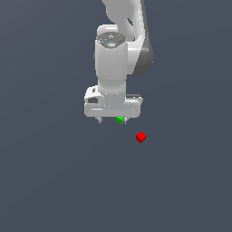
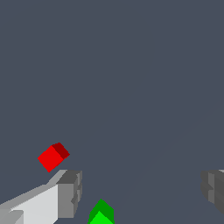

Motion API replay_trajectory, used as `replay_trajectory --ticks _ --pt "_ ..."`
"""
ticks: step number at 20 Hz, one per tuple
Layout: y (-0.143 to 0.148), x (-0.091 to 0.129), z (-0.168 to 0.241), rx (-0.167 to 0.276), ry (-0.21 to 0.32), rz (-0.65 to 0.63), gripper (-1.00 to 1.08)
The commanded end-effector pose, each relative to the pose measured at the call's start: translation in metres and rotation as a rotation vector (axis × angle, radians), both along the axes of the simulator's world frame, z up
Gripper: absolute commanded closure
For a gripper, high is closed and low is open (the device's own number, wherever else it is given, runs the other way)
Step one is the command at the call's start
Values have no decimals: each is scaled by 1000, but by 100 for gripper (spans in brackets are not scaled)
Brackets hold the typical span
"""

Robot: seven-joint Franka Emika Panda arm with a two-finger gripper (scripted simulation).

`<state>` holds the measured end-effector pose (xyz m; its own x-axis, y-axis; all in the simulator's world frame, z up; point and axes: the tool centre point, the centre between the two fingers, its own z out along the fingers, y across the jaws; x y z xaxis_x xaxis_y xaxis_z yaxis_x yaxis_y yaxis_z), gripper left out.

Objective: Stack the red cube on top of the green cube.

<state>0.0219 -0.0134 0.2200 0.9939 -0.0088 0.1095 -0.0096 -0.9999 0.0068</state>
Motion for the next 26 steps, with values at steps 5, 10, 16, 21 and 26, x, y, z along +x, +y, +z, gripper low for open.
replay_trajectory --ticks 5,10,16,21,26 --pt "4 1 -3 -1 2 17 -92" --pt "19 3 -17 -3 12 85 -92" --pt "54 5 -49 -8 35 245 -92" --pt "95 -3 -89 -16 63 440 -92" --pt "128 -16 -122 -24 86 602 -92"
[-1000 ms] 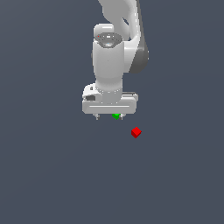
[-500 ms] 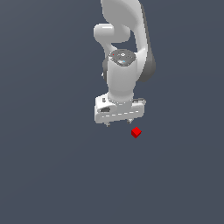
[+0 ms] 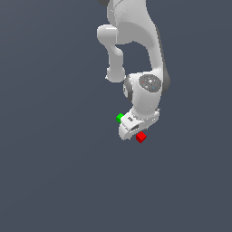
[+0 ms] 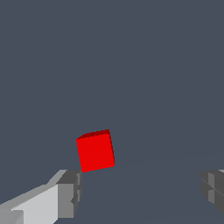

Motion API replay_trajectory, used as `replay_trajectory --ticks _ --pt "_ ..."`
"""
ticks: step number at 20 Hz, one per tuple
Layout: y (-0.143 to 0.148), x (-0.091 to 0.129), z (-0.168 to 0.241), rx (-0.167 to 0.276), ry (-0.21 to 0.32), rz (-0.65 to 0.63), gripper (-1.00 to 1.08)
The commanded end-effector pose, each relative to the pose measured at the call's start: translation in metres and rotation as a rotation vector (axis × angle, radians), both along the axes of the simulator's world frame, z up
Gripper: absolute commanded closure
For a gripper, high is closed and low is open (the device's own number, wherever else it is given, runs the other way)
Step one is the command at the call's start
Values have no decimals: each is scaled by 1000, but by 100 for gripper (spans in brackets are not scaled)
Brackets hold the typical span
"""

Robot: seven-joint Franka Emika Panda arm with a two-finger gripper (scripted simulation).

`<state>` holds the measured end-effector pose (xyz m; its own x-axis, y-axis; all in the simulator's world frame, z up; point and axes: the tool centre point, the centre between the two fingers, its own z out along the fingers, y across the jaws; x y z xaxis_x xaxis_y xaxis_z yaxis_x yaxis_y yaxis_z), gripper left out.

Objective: Stack the red cube on top of the green cube.

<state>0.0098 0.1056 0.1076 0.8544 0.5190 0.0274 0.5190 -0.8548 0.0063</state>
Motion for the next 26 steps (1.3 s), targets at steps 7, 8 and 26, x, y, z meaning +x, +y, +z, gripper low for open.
replay_trajectory --ticks 7,8,26 --pt "32 -20 -36 -9 25 178 -92" --pt "34 -21 -37 -10 26 186 -92" --pt "34 -23 -77 -11 26 187 -92"
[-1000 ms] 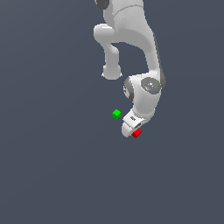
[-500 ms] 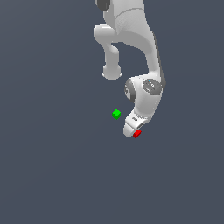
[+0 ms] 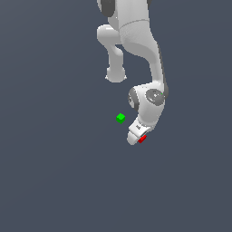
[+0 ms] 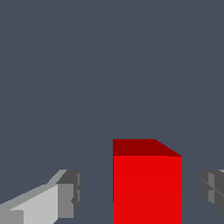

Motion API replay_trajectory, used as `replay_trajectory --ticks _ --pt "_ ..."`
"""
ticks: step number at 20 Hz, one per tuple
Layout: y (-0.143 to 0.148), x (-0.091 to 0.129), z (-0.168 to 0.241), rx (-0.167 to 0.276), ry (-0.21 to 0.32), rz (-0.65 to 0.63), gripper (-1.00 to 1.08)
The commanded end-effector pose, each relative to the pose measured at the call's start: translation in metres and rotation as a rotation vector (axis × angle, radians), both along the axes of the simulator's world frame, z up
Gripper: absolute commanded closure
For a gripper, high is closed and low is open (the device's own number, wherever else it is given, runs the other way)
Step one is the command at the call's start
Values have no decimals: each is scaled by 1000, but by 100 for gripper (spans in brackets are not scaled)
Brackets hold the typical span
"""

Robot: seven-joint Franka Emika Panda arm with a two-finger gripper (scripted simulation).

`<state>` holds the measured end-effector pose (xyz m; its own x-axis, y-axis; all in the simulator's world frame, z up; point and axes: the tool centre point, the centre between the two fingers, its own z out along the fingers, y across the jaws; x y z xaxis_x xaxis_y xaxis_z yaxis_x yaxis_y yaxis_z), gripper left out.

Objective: Stack the red cube on top of the green cube.

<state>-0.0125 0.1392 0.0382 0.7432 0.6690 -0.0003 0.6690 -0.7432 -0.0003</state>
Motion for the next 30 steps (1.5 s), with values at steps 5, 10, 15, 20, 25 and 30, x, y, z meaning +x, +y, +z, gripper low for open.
replay_trajectory --ticks 5,10,15,20,25,30 --pt "0 1 -18 0 0 -1 -92" --pt "0 1 -18 0 0 -1 108" --pt "0 1 -18 0 0 -1 108" --pt "-1 1 -15 0 0 -2 108" --pt "-1 0 1 0 0 -2 108" --pt "-1 -1 34 -1 0 -1 108"
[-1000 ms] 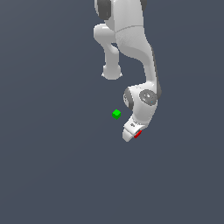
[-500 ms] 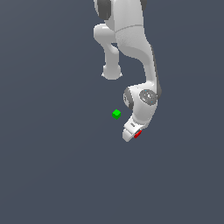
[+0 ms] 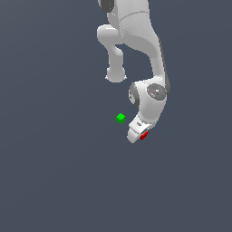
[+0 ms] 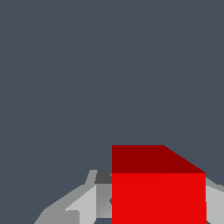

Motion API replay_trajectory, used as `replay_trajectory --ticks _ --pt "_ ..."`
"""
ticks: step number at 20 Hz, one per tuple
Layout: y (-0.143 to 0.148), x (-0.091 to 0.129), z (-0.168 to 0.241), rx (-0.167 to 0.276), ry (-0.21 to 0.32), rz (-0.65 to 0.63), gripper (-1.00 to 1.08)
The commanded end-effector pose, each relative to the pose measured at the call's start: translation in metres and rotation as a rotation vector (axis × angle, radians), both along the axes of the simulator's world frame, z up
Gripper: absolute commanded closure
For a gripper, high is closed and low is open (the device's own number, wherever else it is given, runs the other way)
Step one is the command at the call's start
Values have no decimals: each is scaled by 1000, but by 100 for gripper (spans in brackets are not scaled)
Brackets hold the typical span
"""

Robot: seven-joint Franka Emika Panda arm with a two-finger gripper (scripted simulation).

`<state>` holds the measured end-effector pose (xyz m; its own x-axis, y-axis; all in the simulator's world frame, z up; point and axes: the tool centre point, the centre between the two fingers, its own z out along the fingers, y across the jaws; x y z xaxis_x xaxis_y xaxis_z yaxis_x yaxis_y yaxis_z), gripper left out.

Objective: Stack the red cube on top of the green cube.

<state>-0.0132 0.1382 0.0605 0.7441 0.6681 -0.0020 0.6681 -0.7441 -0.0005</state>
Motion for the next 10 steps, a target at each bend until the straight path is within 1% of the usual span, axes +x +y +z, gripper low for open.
replay_trajectory --ticks 1,6,10 --pt "0 0 19 0 -2 0 108" --pt "0 0 47 0 -2 0 108" --pt "1 1 58 1 -2 1 108"
